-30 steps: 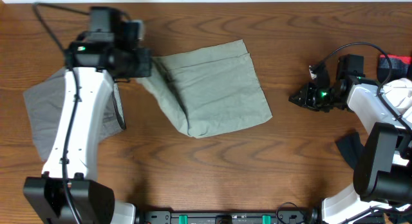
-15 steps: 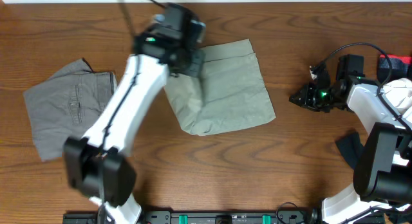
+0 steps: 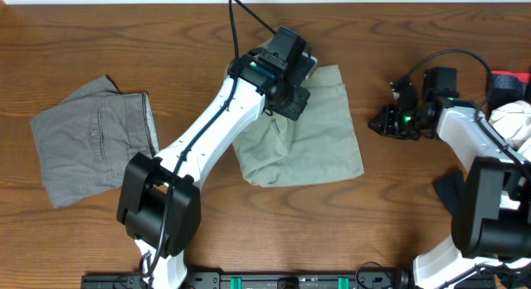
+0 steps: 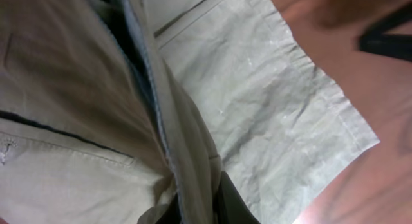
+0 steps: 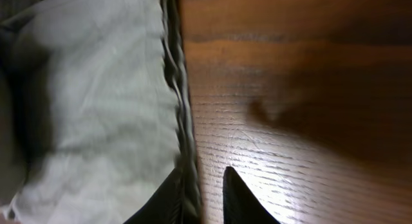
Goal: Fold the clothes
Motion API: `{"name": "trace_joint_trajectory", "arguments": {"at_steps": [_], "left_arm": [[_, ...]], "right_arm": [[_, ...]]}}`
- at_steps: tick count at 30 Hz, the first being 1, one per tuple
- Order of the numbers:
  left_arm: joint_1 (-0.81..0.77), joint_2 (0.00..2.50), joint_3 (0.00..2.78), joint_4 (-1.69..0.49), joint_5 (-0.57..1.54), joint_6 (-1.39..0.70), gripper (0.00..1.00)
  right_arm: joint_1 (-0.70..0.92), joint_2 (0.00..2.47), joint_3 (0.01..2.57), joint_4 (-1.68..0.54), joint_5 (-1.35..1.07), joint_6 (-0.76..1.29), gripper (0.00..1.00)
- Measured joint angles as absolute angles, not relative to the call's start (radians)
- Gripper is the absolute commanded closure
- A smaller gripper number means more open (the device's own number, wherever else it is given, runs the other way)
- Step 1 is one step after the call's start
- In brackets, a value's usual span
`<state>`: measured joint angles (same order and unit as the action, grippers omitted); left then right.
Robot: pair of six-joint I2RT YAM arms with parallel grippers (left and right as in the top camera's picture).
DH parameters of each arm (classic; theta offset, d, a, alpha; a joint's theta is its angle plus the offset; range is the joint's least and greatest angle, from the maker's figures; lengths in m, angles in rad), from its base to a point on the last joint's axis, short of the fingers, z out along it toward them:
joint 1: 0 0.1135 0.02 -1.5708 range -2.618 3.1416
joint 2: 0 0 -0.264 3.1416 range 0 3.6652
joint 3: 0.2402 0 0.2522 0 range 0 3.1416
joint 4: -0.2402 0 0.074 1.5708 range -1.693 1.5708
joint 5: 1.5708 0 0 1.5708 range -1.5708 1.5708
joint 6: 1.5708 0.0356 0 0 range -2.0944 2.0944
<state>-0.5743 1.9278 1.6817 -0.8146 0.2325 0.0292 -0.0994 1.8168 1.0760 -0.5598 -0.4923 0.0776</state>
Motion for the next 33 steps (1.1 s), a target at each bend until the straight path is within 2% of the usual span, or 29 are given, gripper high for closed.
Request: {"name": "trace_joint_trajectory", "arguments": {"at_steps": [14,22,33], "left_arm": [[-0.623,1.848,1.682,-0.883,0.259,0.018,0.94],[-0.646,1.732,1.682,-0.915,0.317,-0.021,0.94],[-0.745,1.829,1.683,-0.900,0.360,-0.138,0.94]], "right_arm": [[-0.072,1.956,1.098,-0.545,-0.532,0.127,0.96],[-0.072,1.979,1.112,-0.537,-0.575,0.134,0.96],[-0.072,1.982,1.112,-0.537,-0.584,0.134,0.95]]}}
